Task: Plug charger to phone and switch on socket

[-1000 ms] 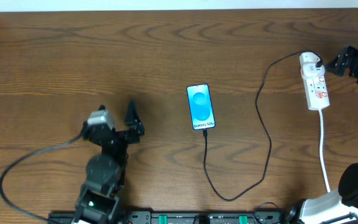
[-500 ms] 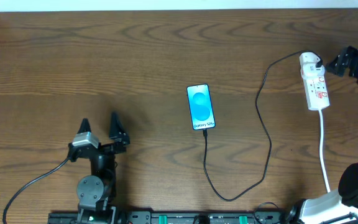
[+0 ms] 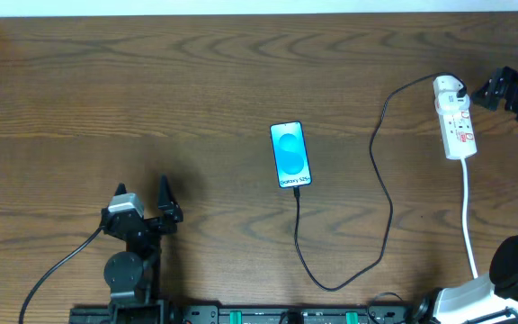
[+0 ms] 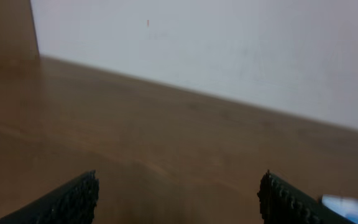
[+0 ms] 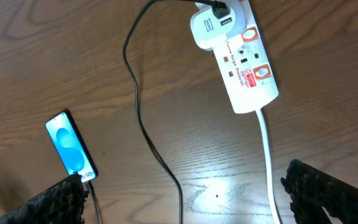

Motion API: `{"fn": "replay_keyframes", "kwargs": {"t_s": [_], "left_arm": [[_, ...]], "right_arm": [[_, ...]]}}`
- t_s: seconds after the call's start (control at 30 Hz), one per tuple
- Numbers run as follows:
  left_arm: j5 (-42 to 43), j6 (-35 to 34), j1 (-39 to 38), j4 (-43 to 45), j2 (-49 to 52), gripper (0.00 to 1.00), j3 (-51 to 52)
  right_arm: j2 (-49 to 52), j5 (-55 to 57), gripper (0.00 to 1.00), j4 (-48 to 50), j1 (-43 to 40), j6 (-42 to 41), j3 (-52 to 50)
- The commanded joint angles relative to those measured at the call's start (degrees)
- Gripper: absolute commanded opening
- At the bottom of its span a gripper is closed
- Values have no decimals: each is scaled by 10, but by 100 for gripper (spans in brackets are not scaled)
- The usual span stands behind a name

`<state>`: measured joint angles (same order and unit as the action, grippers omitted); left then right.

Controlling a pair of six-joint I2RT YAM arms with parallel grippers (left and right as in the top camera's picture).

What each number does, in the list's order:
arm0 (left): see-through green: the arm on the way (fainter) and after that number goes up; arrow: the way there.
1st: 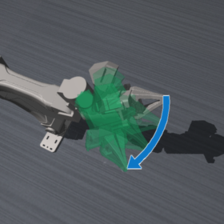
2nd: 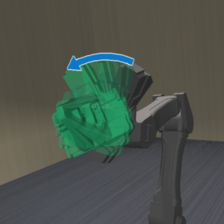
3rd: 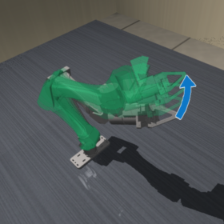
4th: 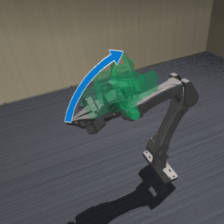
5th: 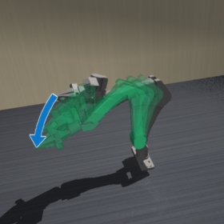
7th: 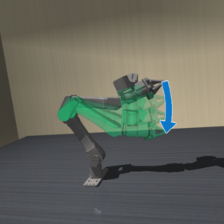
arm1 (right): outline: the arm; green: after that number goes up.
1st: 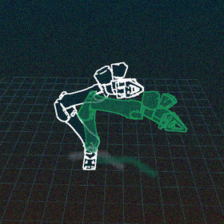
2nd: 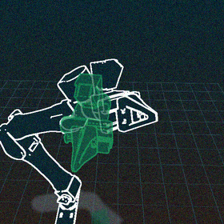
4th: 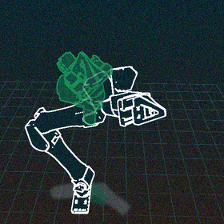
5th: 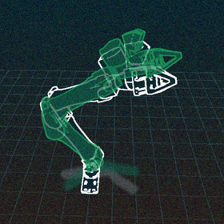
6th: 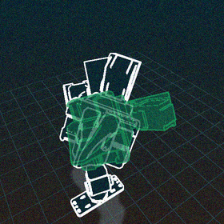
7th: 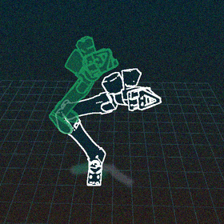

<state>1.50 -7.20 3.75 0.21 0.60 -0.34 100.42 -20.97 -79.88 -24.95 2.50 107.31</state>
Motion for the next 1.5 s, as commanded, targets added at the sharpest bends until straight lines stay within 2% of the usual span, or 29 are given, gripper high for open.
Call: {"fn": "replay_keyframes", "kwargs": {"t_s": [0.0, 0.2, 1.47], "left_arm": [[20, 22, 8, -31, -5, 82, 1], [24, 57, 9, -41, -5, 83, 1], [24, 46, 9, -40, -3, 82, 1]], "right_arm": [[-9, -3, 99, -1, 1, -3, 6], [-9, -3, 99, -1, 1, -3, 6], [-9, -3, 99, -1, 1, -3, 6]]}}
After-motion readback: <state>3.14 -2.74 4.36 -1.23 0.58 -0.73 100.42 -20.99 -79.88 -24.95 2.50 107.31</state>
